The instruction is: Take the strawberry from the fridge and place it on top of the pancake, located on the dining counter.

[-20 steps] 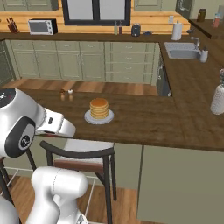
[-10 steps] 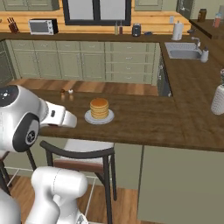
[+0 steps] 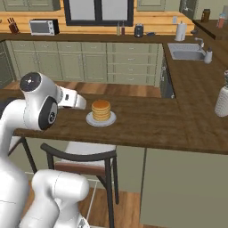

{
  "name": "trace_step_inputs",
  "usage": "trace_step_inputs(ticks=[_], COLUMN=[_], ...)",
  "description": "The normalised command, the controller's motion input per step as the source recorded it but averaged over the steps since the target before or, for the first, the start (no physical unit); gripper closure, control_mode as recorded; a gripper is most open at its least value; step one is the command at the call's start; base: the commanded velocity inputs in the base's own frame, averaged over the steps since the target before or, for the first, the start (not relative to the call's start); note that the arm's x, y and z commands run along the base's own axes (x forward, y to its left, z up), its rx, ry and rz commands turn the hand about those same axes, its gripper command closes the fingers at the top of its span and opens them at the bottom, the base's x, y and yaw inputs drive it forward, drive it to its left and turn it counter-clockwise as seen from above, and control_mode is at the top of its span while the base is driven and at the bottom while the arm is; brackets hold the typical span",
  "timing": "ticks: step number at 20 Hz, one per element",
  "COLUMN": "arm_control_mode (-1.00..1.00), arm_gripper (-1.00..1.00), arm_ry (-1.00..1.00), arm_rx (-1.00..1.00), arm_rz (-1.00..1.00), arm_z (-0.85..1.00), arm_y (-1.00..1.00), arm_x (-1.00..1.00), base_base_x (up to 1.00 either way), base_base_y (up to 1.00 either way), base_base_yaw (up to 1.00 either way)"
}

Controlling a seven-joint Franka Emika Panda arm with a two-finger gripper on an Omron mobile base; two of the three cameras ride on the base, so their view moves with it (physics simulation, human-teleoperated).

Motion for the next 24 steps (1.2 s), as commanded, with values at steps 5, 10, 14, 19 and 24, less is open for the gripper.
trace_step_inputs(ticks=[5,10,14,19,24], arm_control_mode=[-1.0,-1.0,-1.0,-1.0,-1.0], arm_gripper=[1.0,1.0,1.0,1.0,1.0], arm_ry=[0.16,0.06,0.05,0.06,0.08], arm_rx=[0.03,0.0,0.0,-0.01,0.0], arm_rz=[0.01,0.0,0.0,0.0,0.0], arm_z=[-0.04,-0.23,-0.55,-0.45,-0.23], arm_y=[0.0,-0.02,0.0,-0.06,-0.06], arm_x=[1.0,0.96,1.0,1.0,1.0], base_base_x=[0.0,0.0,0.0,0.0,0.0], base_base_y=[0.0,0.0,0.0,0.0,0.0], base_base_yaw=[0.0,0.0,0.0,0.0,0.0])
